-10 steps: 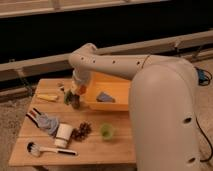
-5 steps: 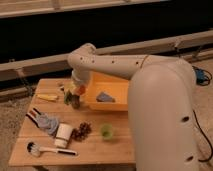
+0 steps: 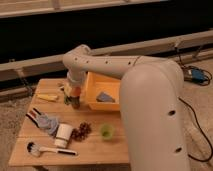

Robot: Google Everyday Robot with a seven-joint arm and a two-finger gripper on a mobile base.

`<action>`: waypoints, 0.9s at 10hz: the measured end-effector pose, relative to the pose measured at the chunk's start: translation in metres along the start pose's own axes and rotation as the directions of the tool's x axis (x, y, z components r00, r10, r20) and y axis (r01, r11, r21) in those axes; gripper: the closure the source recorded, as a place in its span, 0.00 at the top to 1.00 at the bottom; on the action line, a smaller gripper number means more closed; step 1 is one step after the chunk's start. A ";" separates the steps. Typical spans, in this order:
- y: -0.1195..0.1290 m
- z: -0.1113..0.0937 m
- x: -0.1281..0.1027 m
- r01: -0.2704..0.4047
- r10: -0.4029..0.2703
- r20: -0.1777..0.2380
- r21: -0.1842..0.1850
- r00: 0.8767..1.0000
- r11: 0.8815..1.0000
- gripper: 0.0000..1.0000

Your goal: Place apple in metal cup

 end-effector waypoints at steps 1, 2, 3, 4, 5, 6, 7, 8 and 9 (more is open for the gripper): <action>0.003 0.005 -0.001 0.011 -0.011 -0.008 -0.006 1.000 1.000 0.00; 0.004 0.010 -0.002 0.019 -0.019 -0.013 -0.010 1.000 1.000 0.00; 0.004 0.013 -0.003 0.025 -0.025 -0.015 -0.012 1.000 1.000 0.00; 0.006 0.016 -0.004 0.031 -0.032 -0.019 -0.015 0.999 0.999 0.00; 0.007 0.020 -0.004 0.036 -0.036 -0.022 -0.016 0.999 0.999 0.00; 0.007 0.023 -0.005 0.041 -0.041 -0.020 -0.014 0.999 0.999 0.00; 0.008 0.026 -0.006 0.046 -0.046 -0.018 -0.011 0.999 0.999 0.02; 0.009 0.030 -0.007 0.051 -0.051 -0.017 -0.007 0.999 0.999 0.11; 0.009 0.033 -0.008 0.052 -0.052 -0.016 -0.004 0.998 0.999 0.19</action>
